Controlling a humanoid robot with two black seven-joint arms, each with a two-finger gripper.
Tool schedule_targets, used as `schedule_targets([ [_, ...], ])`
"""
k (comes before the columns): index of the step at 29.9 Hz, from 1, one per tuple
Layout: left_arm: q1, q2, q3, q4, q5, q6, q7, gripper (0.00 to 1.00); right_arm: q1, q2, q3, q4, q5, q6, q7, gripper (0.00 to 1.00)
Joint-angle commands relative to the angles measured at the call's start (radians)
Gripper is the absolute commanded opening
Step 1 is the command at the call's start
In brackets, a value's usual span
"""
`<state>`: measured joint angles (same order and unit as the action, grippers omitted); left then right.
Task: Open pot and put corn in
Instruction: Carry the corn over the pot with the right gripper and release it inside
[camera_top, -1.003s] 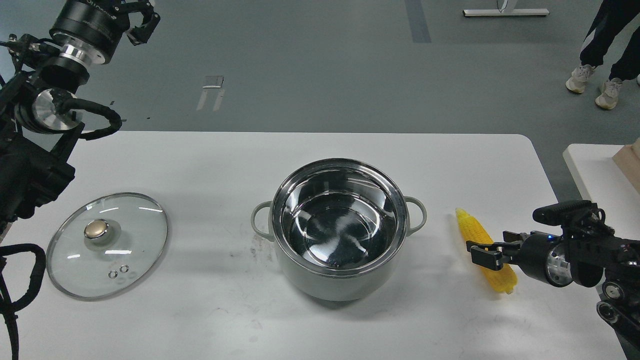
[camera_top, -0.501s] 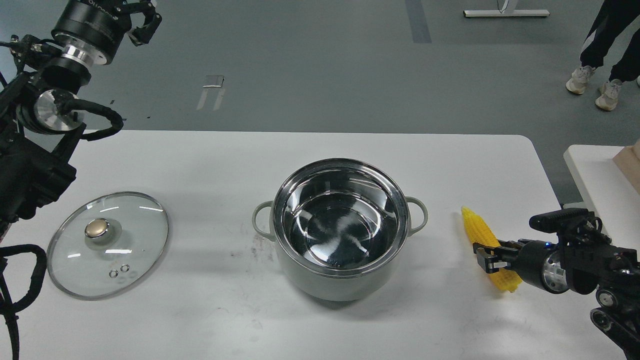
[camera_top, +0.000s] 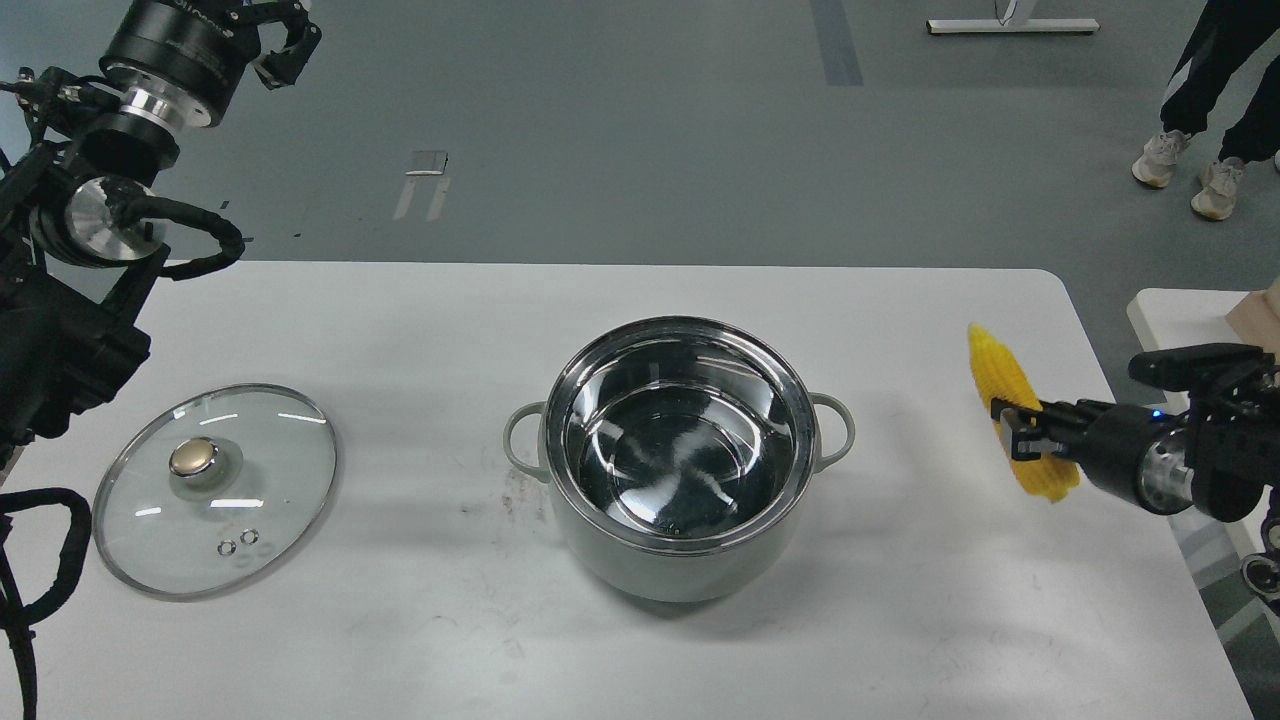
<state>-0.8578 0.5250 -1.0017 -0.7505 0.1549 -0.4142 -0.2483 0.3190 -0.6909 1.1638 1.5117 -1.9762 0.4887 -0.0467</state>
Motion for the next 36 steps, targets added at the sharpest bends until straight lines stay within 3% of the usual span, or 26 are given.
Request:
schedule_targets([
  [1, -0.001, 0.003, 0.001, -0.007, 0.0, 0.0, 0.003, 0.98, 0.147, 0.068, 0.002, 0.027, 0.046, 0.0, -0.001, 0.0],
  [5, -0.001, 0.003, 0.002, -0.023, 0.002, 0.0, 0.0, 0.98, 0.224, 0.139, -0.093, 0.093, 0.043, 0.0, -0.002, 0.0],
  [12, 0.002, 0.006, -0.006, -0.032, 0.002, 0.002, -0.009, 0.98, 0.425, 0.198, -0.511, 0.145, 0.036, 0.0, -0.012, 0.0],
  [18, 0.002, 0.004, -0.014, -0.032, 0.0, 0.009, -0.005, 0.98, 0.439, 0.31, -0.614, 0.113, 0.001, 0.0, -0.044, 0.0],
  [24, 0.002, 0.003, -0.014, -0.032, 0.0, 0.005, -0.005, 0.98, 0.43, 0.356, -0.653, 0.058, -0.062, 0.0, -0.044, 0.0],
  [29, 0.002, 0.001, -0.014, -0.032, 0.0, 0.003, -0.005, 0.98, 0.417, 0.363, -0.679, 0.058, -0.066, 0.0, -0.044, 0.18],
  [32, 0.002, 0.0, -0.014, -0.032, 0.0, 0.003, -0.003, 0.98, 0.416, 0.378, -0.681, 0.056, -0.064, 0.0, -0.044, 0.47],
  [34, 0.002, 0.001, -0.014, -0.032, 0.0, 0.003, -0.003, 0.98, 0.411, 0.379, -0.681, 0.055, -0.064, 0.0, -0.044, 0.59],
  [36, 0.002, 0.001, -0.014, -0.032, 0.0, 0.003, -0.003, 0.98, 0.41, 0.378, -0.681, 0.053, -0.062, 0.0, -0.044, 0.63],
])
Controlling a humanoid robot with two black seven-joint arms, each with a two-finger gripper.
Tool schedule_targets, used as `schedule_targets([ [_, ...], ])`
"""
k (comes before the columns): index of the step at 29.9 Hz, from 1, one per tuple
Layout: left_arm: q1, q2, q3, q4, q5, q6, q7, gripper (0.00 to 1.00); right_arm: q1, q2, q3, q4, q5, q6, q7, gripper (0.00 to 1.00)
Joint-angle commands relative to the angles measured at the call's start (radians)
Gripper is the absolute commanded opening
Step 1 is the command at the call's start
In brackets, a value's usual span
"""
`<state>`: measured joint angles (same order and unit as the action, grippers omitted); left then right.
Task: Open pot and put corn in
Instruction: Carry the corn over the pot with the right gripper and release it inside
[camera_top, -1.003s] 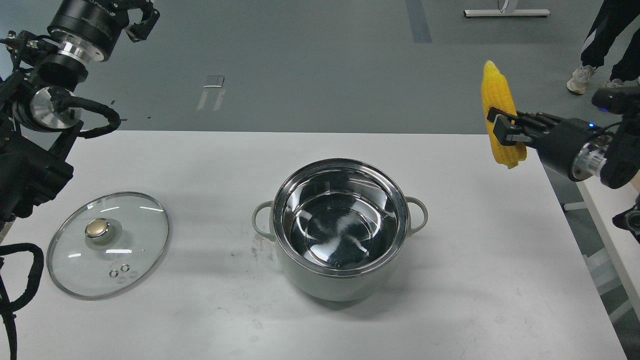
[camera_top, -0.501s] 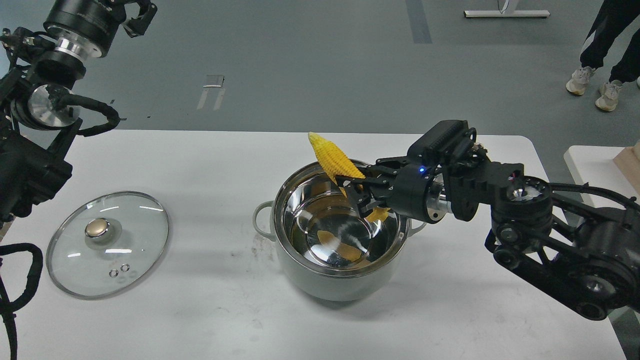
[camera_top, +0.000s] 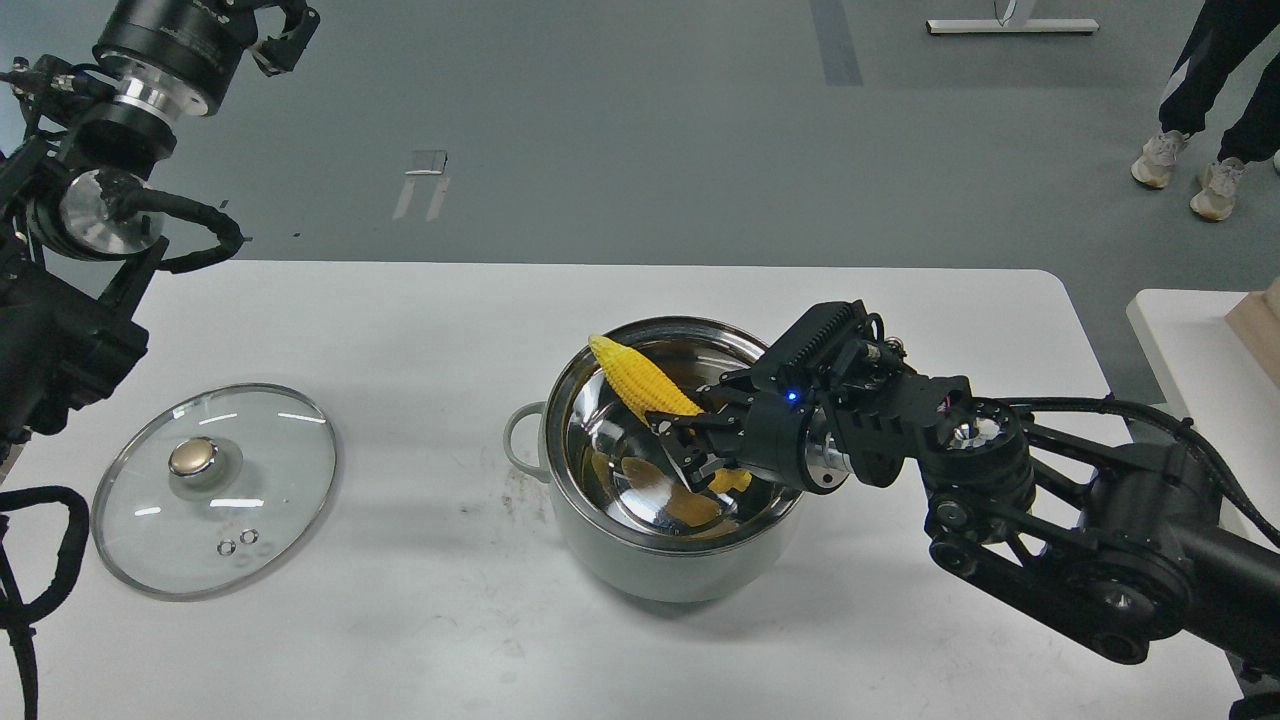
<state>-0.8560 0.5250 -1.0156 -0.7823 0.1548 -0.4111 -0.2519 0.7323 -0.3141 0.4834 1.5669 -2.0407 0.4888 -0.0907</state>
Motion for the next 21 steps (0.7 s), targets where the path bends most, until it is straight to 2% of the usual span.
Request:
schedule_targets([
  [1, 0.0, 0.003, 0.0, 0.0, 0.0, -0.002, 0.0, 0.98, -0.005, 0.001, 0.0, -0.002, 0.002, 0.0, 0.0, 0.63],
  [3, 0.0, 0.004, 0.0, 0.0, 0.0, -0.002, 0.002, 0.98, -0.014, 0.003, 0.0, -0.002, 0.002, 0.0, 0.0, 0.67],
  [4, 0.0, 0.004, 0.0, 0.0, 0.0, -0.002, 0.002, 0.98, -0.019, 0.003, 0.0, -0.002, 0.002, 0.0, 0.0, 0.78],
  [7, 0.005, 0.004, 0.0, 0.0, 0.0, -0.002, 0.002, 0.98, -0.027, 0.003, 0.0, -0.002, 0.002, 0.0, 0.0, 0.93],
  [18, 0.009, 0.007, -0.001, -0.003, 0.0, -0.002, 0.003, 0.98, -0.027, 0.004, 0.018, 0.001, 0.005, 0.0, 0.0, 0.95],
  [21, 0.011, 0.009, -0.003, -0.003, 0.0, -0.002, 0.003, 0.98, -0.018, 0.012, 0.125, 0.013, 0.013, 0.0, 0.006, 0.96],
])
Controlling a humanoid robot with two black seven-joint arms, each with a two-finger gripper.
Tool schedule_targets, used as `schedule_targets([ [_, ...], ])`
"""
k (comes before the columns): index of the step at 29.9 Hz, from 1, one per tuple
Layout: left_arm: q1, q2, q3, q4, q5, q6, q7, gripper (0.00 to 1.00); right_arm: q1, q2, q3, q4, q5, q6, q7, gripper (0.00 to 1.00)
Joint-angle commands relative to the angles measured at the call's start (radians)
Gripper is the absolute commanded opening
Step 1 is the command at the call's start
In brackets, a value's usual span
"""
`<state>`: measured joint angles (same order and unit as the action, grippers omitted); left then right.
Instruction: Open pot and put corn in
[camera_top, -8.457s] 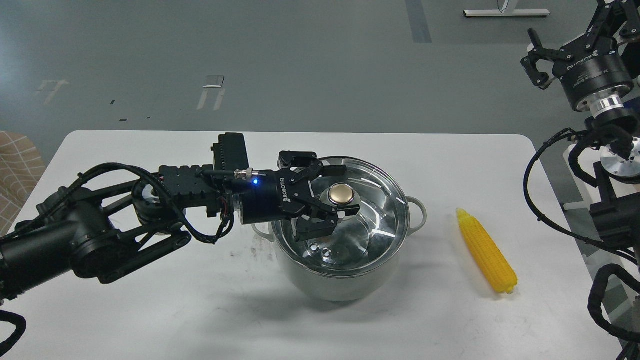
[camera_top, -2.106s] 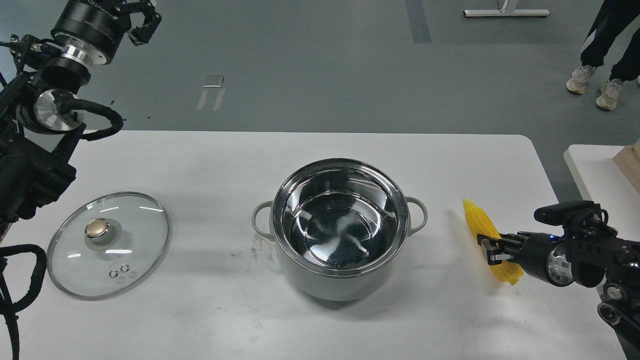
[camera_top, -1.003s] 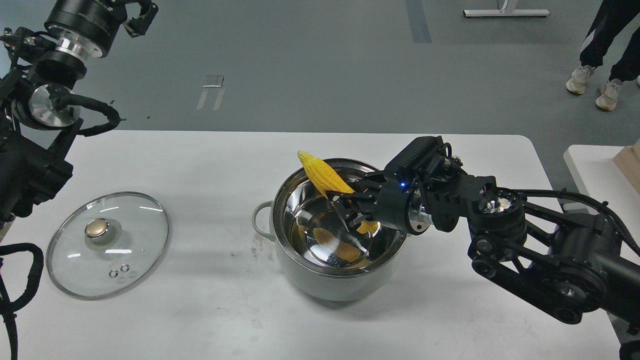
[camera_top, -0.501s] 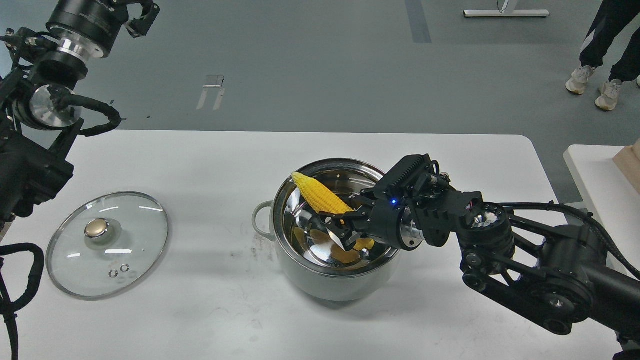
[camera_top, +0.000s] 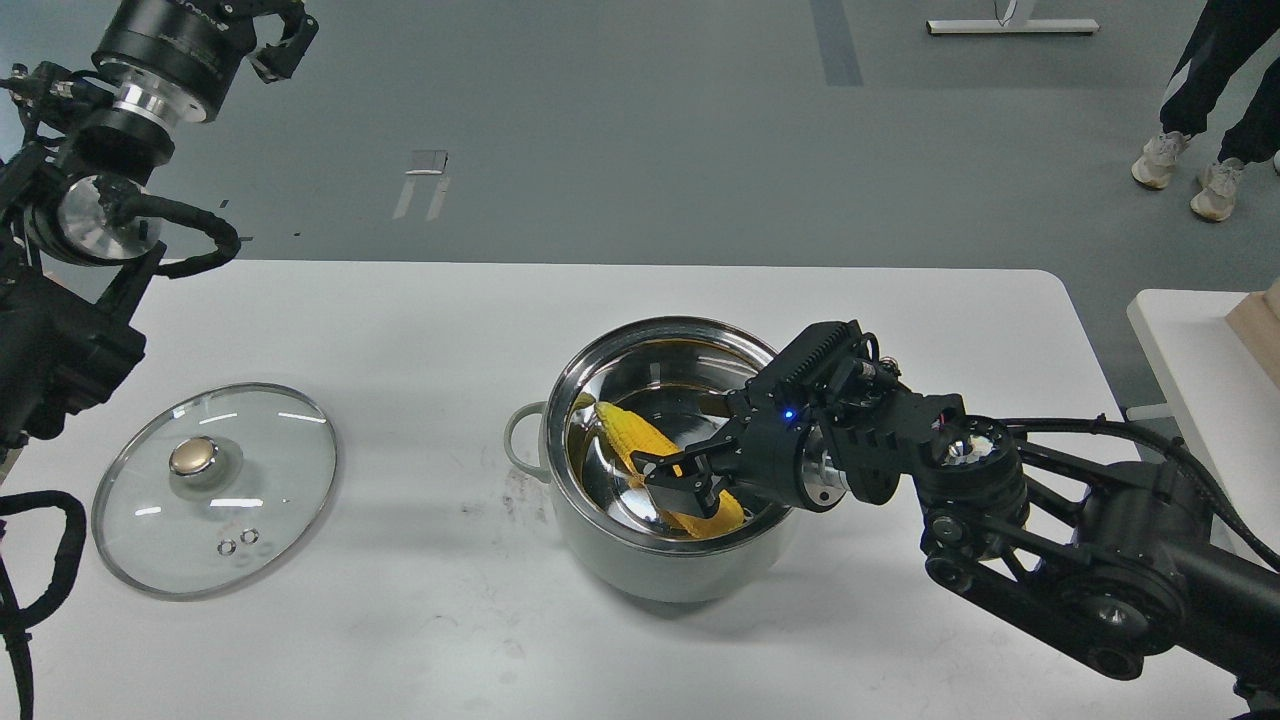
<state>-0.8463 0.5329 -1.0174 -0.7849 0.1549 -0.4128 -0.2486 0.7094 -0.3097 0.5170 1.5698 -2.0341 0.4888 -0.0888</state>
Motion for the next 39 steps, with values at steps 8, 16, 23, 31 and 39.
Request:
schedule_targets([
  [8, 0.004, 0.004, 0.0, 0.001, 0.0, -0.001, -0.003, 0.98, 0.005, 0.182, 0.57, -0.014, 0.061, 0.0, 0.024, 1.0],
  [16, 0.027, 0.009, -0.033, 0.007, -0.014, -0.003, 0.005, 0.98, 0.122, 0.212, 0.822, -0.178, 0.4, 0.0, 0.032, 1.0],
  [23, 0.029, 0.006, -0.015, 0.016, -0.009, -0.003, 0.006, 0.98, 0.136, 0.196, 0.986, -0.401, 0.598, -0.004, 0.034, 1.0],
  [31, 0.029, -0.004, -0.013, 0.026, 0.0, -0.001, 0.006, 0.98, 0.137, 0.133, 1.048, -0.597, 1.04, -0.036, 0.035, 1.0],
  [39, 0.027, -0.005, -0.015, 0.026, 0.0, -0.001, 0.006, 0.98, 0.125, 0.129, 1.054, -0.789, 1.419, -0.039, 0.075, 1.0],
])
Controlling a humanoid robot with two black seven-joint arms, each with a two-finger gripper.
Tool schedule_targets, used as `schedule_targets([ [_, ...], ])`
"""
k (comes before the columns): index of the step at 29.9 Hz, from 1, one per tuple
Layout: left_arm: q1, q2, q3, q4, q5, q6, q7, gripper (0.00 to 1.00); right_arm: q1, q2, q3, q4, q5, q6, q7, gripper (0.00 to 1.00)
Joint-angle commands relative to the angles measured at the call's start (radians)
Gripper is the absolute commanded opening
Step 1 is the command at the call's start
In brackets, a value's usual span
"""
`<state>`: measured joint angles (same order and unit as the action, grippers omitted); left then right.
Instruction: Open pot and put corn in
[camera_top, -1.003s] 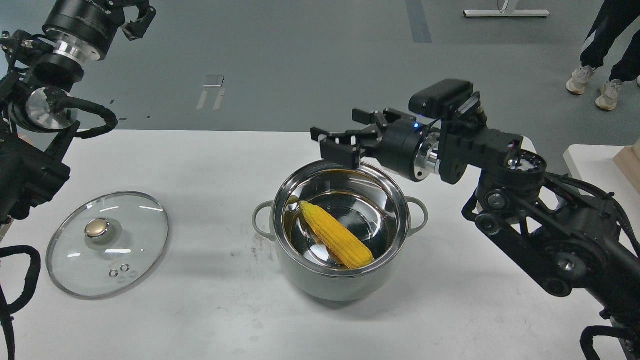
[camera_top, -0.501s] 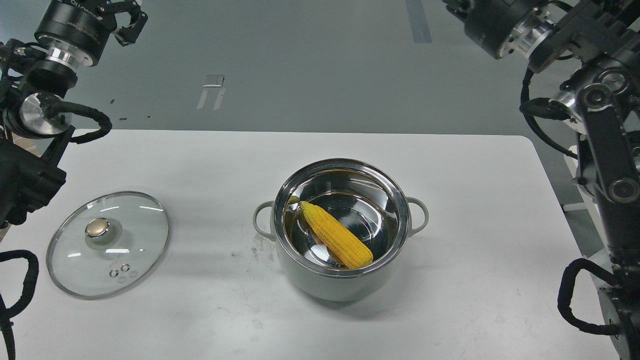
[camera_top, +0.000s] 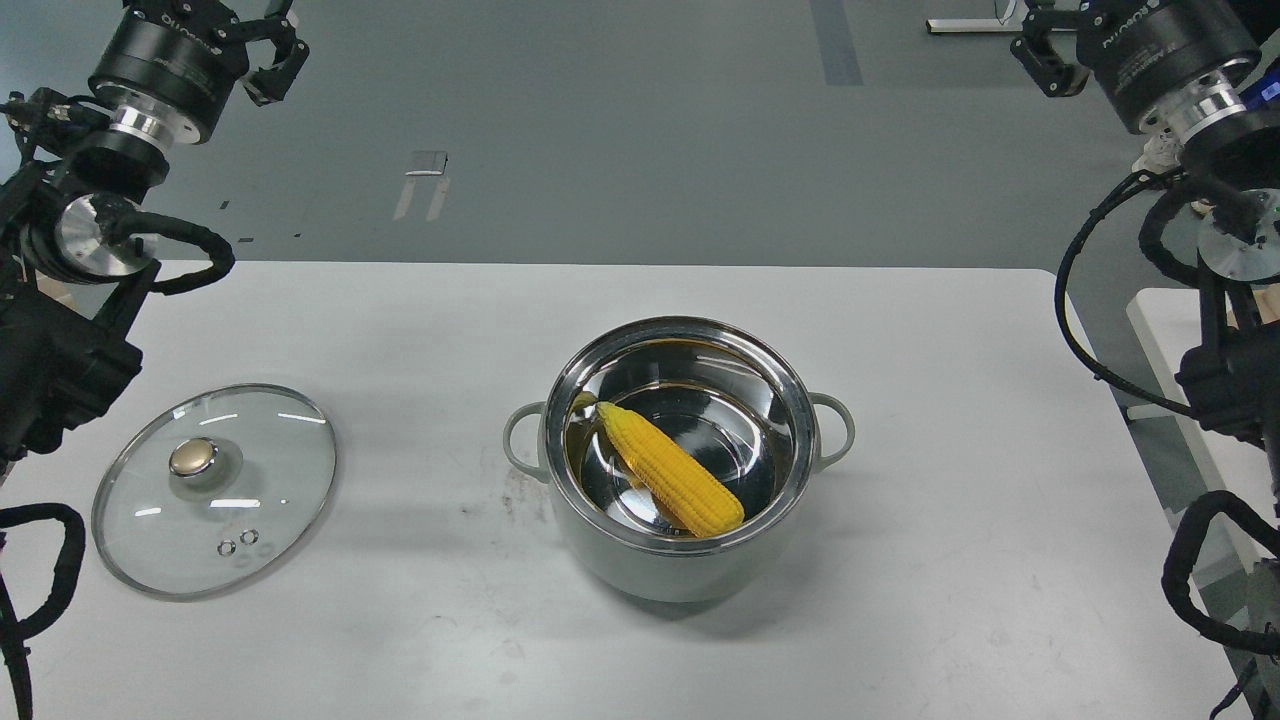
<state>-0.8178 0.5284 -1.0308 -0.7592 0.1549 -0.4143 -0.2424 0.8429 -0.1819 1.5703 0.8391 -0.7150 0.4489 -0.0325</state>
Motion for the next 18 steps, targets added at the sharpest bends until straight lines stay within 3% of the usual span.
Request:
schedule_targets([
  [1, -0.001, -0.001, -0.002, 0.0, -0.002, 0.0, -0.002, 0.98, -0.01, 0.007, 0.001, -0.095, 0.12, 0.001, 0.026, 1.0],
  [4, -0.001, 0.004, -0.006, 0.001, -0.003, -0.001, 0.0, 0.98, -0.011, 0.024, 0.001, -0.149, 0.131, 0.001, 0.06, 1.0],
  [8, -0.001, -0.001, -0.002, 0.003, -0.002, -0.001, 0.0, 0.98, -0.011, 0.054, -0.001, -0.221, 0.132, -0.006, 0.184, 1.0],
  [18, 0.005, -0.025, -0.003, 0.003, -0.003, -0.001, 0.0, 0.98, -0.008, 0.056, -0.016, -0.245, 0.132, -0.018, 0.201, 1.0],
])
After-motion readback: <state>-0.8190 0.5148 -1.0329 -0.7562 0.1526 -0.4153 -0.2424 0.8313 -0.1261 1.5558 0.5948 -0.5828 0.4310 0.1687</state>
